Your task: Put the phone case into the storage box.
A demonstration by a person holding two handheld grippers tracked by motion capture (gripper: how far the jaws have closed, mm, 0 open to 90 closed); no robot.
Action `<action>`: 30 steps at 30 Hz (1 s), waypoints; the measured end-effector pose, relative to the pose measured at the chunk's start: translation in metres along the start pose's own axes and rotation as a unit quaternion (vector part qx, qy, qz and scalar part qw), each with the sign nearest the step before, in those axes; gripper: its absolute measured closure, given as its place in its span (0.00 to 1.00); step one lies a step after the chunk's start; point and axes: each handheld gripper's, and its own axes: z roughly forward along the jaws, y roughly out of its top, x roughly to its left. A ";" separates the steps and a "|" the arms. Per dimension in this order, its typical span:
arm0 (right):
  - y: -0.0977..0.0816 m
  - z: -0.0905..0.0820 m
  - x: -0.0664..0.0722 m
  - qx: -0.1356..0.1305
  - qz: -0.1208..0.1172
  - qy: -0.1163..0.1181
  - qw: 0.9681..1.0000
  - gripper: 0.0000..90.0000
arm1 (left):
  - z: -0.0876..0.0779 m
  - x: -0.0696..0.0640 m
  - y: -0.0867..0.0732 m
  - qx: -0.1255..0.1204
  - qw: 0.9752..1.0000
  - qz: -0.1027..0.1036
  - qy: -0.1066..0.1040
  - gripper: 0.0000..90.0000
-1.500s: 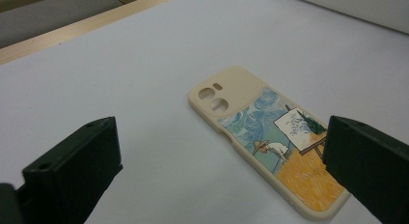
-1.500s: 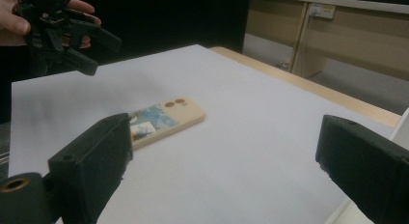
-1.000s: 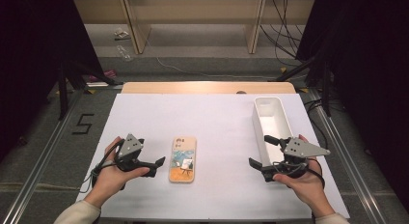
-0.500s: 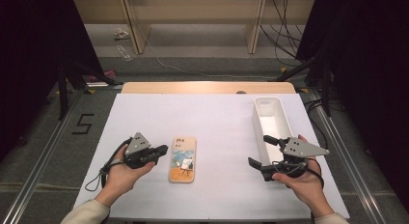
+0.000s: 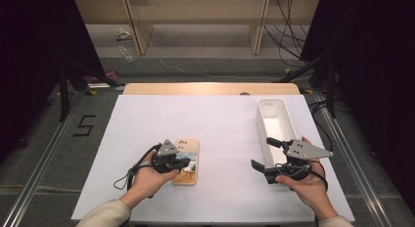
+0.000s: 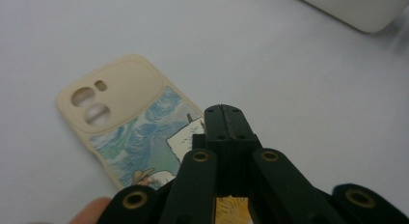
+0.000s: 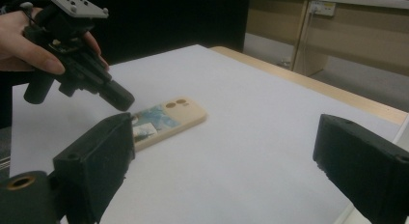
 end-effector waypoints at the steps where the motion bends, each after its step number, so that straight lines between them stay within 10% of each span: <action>1: 0.000 0.000 0.000 0.000 0.000 -0.001 1.000 0.09 | 0.007 -0.003 0.001 0.009 1.000 0.003 -0.004 1.00; 30: -0.002 0.000 -0.001 0.003 0.006 -0.001 1.000 0.10 | 0.043 -0.022 -0.003 0.085 0.996 0.032 -0.020 1.00</action>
